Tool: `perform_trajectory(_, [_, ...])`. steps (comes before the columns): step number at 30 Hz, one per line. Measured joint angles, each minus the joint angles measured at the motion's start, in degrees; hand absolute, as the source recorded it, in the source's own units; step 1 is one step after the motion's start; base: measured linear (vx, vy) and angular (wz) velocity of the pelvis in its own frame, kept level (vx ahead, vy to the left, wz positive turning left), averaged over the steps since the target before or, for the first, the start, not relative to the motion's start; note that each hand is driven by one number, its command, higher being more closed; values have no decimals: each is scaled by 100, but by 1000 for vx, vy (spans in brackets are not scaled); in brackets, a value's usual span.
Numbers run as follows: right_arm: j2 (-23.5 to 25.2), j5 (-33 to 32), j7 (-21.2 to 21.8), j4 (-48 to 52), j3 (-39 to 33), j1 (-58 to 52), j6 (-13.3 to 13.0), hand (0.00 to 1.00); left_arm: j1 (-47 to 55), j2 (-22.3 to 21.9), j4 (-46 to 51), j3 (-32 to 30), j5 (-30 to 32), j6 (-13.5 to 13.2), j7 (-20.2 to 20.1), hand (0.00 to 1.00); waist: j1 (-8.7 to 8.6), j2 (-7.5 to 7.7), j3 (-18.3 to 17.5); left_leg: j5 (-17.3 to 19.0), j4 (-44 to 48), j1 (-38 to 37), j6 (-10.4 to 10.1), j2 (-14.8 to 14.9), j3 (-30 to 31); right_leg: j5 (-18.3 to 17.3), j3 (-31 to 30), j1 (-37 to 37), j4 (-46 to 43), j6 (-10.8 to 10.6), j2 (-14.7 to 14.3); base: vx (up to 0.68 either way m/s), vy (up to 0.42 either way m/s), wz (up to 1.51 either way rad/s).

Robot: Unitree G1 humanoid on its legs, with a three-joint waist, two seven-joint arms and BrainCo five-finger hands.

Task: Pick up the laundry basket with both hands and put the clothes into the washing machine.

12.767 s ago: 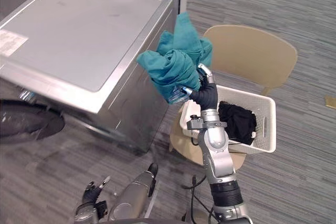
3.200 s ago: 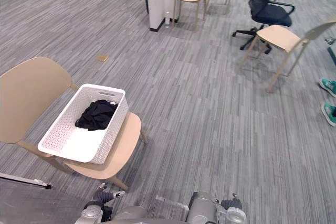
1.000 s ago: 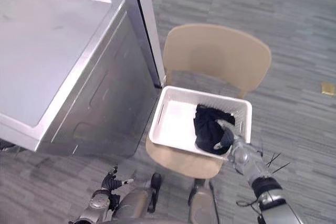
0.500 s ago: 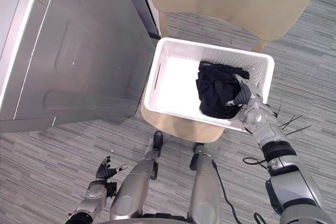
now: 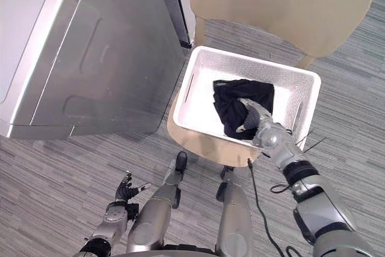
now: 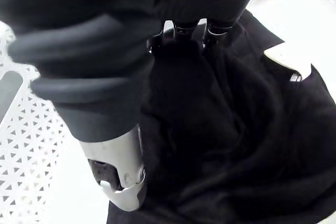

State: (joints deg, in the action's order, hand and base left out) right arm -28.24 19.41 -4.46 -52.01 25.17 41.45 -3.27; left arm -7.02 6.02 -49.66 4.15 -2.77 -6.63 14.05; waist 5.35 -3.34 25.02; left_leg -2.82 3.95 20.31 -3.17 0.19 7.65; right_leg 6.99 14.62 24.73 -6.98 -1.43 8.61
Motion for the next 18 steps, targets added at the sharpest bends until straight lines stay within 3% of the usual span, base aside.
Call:
perform_trajectory(1, [71,73,-61,-210,-36,97,39,100,-75,-6,-38,24,-1,0,2,0,26,-4,2,-8,-1,14,-2,1,8,36,9,-15,53,6,-11,-75,-22,8])
perform_trajectory(5, [591,327,-506,-1240,-727,689,339,100,-326,-13,-102,22,-8,0,83,0,73,-36,19,-34,-6,97,-29,0,92,89,110,-31,157,10,-19,-45,-26,10])
perform_trajectory(8, [601,310,-664,-1302,-1042,774,512,100,-335,-66,-139,-23,-13,-3,113,0,193,-66,34,-68,-106,106,-81,10,120,85,126,18,148,8,-10,2,-28,5])
perform_trajectory(15, [824,-496,-669,-1145,-1350,651,479,100,-320,-314,-147,-209,-130,9,110,0,243,-67,36,-224,-255,107,-69,-3,107,56,100,142,73,9,18,46,-38,-2])
perform_trajectory(18, [879,-977,-633,-594,-1377,250,475,100,-318,-330,-143,-214,-132,15,101,0,247,-55,44,-223,-272,-82,-69,-12,51,54,22,1,66,11,14,21,-32,-9])
